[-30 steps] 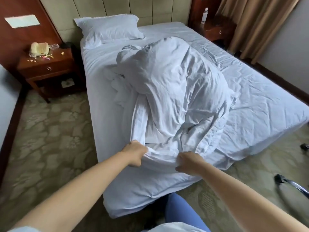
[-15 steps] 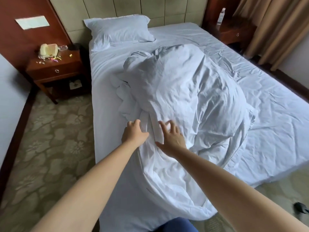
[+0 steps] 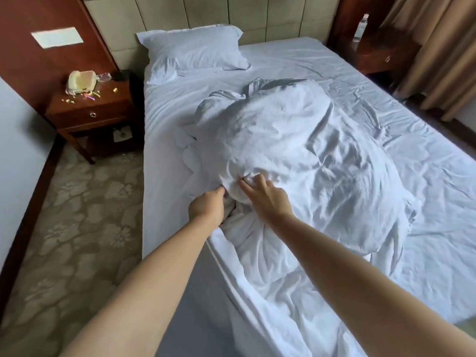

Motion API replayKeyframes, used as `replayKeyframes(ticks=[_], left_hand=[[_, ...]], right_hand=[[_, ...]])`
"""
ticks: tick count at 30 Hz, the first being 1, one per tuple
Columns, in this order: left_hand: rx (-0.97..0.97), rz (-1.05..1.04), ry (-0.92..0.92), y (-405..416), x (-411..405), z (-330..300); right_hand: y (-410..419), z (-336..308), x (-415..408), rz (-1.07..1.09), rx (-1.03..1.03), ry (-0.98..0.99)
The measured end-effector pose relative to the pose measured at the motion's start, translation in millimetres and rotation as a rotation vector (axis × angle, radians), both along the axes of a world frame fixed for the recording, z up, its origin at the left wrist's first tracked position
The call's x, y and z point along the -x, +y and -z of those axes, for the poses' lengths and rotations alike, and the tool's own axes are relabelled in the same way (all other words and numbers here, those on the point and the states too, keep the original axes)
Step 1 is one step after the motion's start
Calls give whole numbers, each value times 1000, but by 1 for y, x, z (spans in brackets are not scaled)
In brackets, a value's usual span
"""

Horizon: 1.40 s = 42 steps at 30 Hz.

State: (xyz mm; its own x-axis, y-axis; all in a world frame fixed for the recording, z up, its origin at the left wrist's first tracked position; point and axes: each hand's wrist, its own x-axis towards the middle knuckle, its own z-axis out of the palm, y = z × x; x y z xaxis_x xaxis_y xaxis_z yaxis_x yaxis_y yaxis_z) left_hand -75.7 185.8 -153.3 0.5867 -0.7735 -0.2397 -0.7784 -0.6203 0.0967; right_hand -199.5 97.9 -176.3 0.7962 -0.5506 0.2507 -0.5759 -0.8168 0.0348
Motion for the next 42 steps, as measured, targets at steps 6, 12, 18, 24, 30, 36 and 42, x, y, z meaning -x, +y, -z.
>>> replayKeyframes(ticks=[6, 12, 18, 24, 30, 36, 42], left_hand=[[-24, 26, 170, 19, -20, -63], [-69, 47, 269, 83, 32, -42], [-2, 36, 427, 170, 11, -81], [-260, 290, 537, 220, 74, -86], [-399, 239, 612, 251, 62, -54], [-192, 75, 351, 216, 61, -5], [-165, 10, 332, 177, 49, 9]], right_hand=[[-53, -77, 12, 248, -63, 58], [29, -24, 40, 264, -142, 154], [43, -35, 59, 378, -228, 274], [112, -43, 56, 455, -391, 316], [147, -37, 73, 429, -258, 331], [174, -22, 62, -101, -201, 349], [164, -3, 55, -92, -274, 419]])
